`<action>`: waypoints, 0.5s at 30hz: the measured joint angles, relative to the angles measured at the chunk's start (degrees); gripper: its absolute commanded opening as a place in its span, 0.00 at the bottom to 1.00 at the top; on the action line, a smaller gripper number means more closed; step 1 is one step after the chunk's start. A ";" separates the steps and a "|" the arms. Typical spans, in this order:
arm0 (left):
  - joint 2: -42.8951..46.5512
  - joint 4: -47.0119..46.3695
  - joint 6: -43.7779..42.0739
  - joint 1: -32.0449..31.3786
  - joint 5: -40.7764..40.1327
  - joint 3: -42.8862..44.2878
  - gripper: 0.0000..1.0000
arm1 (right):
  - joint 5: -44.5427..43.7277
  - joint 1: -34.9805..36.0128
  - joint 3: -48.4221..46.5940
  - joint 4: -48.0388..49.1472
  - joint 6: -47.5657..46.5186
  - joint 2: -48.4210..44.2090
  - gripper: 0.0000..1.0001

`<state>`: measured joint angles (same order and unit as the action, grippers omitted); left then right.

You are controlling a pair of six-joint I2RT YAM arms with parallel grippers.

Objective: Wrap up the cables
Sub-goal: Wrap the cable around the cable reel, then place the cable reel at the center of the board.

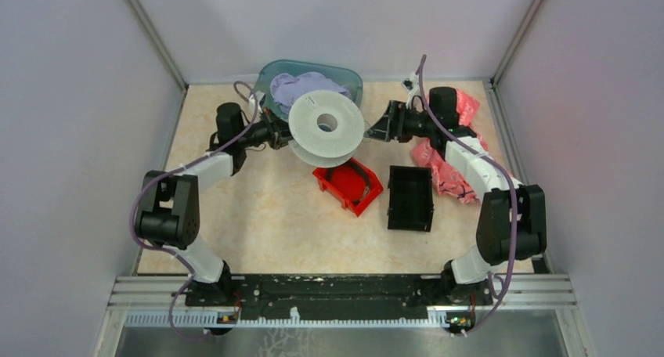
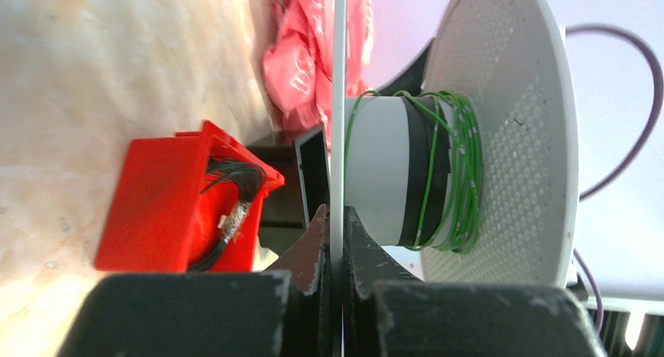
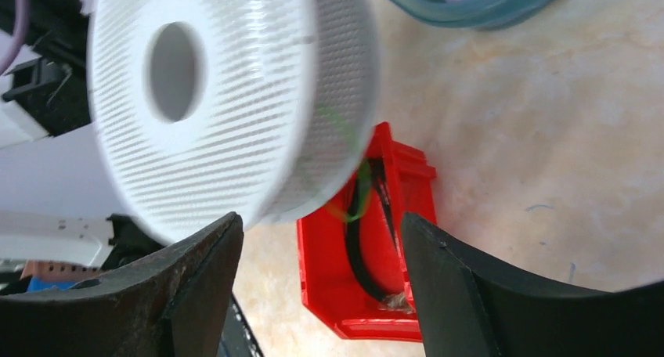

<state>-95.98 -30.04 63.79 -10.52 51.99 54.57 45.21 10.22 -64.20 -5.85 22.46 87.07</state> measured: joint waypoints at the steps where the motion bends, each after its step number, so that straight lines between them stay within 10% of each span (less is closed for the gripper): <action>1: 0.13 0.04 0.35 0.48 -0.52 -0.57 0.00 | 0.87 0.00 -0.09 -0.09 -0.13 0.24 0.75; 15: 11.39 5.70 -0.61 9.84 -8.44 -11.10 0.00 | 9.09 0.63 -2.38 0.48 -0.31 0.79 0.75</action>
<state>-84.60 -24.34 63.18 -0.69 43.55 43.46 54.30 10.85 -66.59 -5.37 22.15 87.85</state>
